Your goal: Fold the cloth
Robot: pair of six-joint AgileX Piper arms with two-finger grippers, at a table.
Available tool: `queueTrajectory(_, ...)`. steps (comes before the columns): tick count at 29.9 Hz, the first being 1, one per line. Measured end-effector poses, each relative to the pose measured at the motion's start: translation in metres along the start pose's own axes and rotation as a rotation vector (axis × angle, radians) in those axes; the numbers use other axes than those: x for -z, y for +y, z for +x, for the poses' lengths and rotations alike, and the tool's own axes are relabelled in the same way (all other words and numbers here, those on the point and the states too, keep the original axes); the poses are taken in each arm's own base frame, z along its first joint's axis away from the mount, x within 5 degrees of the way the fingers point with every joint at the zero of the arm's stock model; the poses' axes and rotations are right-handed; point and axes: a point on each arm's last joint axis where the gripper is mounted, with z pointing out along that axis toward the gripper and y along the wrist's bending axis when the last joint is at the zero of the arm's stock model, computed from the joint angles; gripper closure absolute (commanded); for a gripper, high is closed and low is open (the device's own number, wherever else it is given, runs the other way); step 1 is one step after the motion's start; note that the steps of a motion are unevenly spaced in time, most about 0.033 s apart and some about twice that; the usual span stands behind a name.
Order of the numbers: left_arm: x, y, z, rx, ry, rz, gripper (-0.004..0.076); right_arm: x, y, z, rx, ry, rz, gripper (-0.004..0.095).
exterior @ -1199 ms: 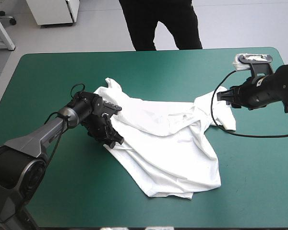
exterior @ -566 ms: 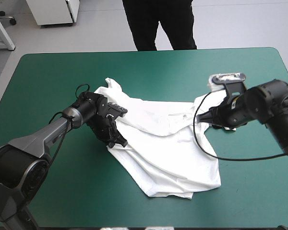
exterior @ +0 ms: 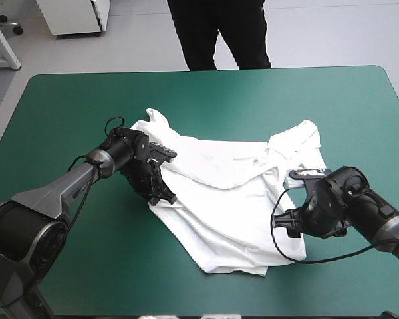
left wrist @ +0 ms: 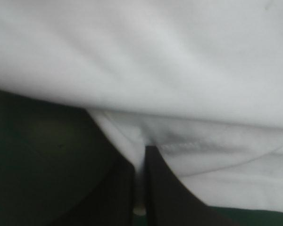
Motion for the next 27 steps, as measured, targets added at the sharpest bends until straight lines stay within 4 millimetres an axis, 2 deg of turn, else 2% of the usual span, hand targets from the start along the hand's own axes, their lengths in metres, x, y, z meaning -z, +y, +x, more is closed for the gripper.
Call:
queueTrajectory(5,0.000,0.000,0.000,0.000,0.000,0.001,0.0733,-0.028,0.000,0.012,-0.023,0.005,-0.043,0.0290)
queueTrajectory(14,0.000,0.000,0.000,0.004,-0.002,0.006,0.0733,-0.060,-0.004,0.032,-0.062,0.037,-0.064,0.0401)
queueTrajectory(20,0.000,-0.001,0.000,0.006,-0.003,0.009,0.0733,-0.065,-0.002,0.031,-0.009,0.072,-0.055,0.0606)
queueTrajectory(25,0.000,-0.001,0.000,0.005,-0.004,0.010,0.0733,-0.069,0.003,0.026,0.032,0.112,-0.077,0.0893)
queueTrajectory(27,0.000,-0.001,0.000,0.005,-0.003,0.010,0.0733,-0.070,0.005,0.025,0.039,0.121,-0.094,0.0924)
